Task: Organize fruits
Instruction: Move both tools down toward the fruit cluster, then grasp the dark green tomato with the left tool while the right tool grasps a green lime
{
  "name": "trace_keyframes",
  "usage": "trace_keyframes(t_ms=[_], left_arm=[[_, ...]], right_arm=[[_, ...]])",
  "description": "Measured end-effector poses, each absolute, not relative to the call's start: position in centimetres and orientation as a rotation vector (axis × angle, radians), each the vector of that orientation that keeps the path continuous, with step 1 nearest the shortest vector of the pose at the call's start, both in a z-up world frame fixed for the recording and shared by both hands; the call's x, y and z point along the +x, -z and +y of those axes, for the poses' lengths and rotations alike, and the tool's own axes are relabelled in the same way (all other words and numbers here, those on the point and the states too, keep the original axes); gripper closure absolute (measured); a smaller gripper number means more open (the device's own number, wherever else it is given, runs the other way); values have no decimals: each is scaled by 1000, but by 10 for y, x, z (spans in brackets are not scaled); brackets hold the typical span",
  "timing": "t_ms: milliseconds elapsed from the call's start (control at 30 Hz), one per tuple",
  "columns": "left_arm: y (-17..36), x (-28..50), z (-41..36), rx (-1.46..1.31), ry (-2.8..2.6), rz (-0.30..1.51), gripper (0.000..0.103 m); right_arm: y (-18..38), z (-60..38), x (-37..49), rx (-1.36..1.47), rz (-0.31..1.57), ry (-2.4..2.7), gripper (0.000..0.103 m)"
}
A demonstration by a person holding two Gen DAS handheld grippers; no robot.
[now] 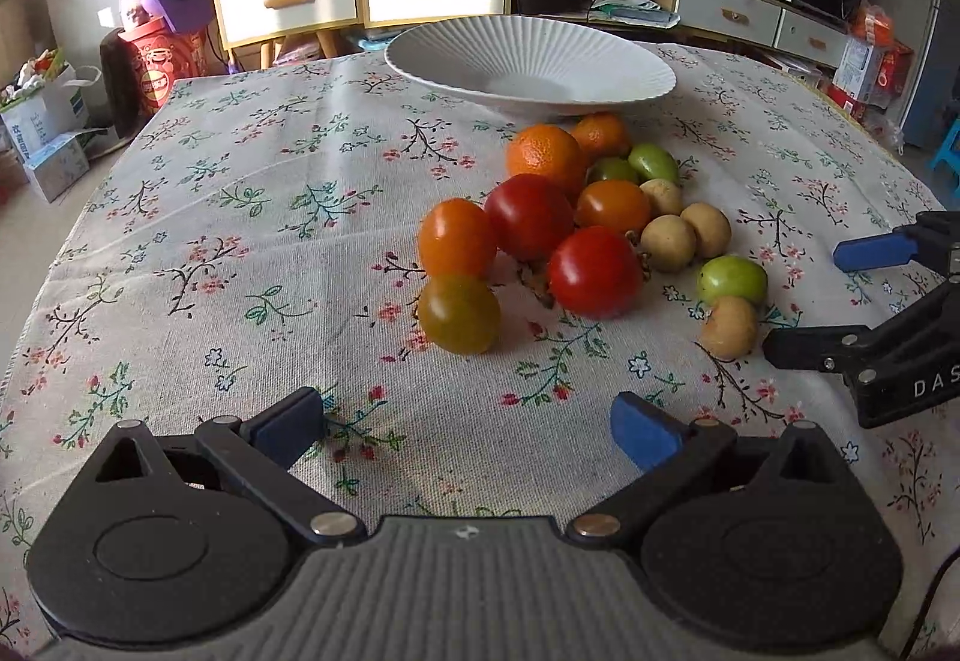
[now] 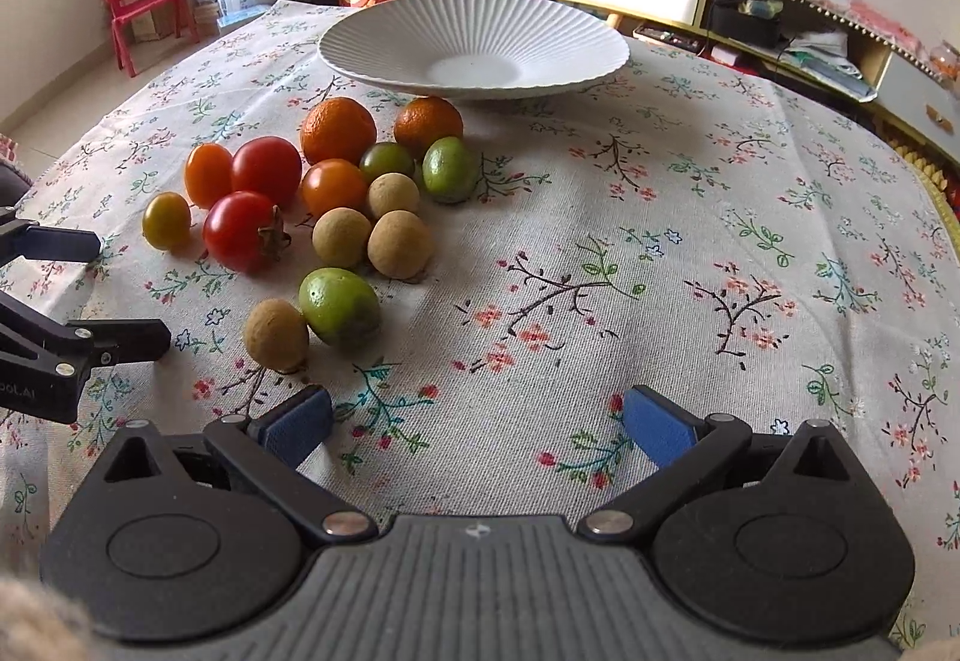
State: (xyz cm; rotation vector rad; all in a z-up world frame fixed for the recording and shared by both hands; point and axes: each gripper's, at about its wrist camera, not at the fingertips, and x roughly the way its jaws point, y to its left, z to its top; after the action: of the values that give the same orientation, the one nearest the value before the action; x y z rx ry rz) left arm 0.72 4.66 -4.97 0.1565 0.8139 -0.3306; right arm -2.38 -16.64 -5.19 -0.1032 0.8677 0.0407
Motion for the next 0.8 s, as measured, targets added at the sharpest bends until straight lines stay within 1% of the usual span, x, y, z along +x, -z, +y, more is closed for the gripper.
trace_keyframes(t_ms=[67, 233, 367, 467, 500, 533, 600, 633, 700, 733, 800], left_arm=[[51, 11, 47, 158, 344, 806, 8], [51, 13, 43, 151, 340, 795, 8], [54, 14, 44, 156, 364, 752, 9], [55, 12, 44, 149, 372, 728, 10], [55, 12, 44, 148, 377, 721, 13], [54, 11, 44, 148, 383, 713, 15], [53, 9, 43, 143, 390, 697, 29], [53, 8, 43, 142, 392, 691, 32], [53, 8, 42, 139, 392, 683, 41], [52, 8, 42, 135, 389, 680, 43], [52, 9, 44, 125, 380, 677, 52]], right_arm=[[54, -167, -22, -115, 835, -55, 0], [51, -165, -19, -135, 828, -80, 0], [54, -158, -21, -149, 796, -124, 1], [54, -150, -23, -157, 781, -180, 12], [53, -148, -23, -159, 774, -199, 18], [53, -146, -24, -158, 769, -215, 22], [52, -143, -25, -153, 762, -235, 32], [52, -142, -26, -155, 757, -241, 37], [52, -141, -27, -160, 746, -246, 42], [51, -141, -28, -161, 742, -244, 44], [51, -141, -28, -157, 734, -234, 52]])
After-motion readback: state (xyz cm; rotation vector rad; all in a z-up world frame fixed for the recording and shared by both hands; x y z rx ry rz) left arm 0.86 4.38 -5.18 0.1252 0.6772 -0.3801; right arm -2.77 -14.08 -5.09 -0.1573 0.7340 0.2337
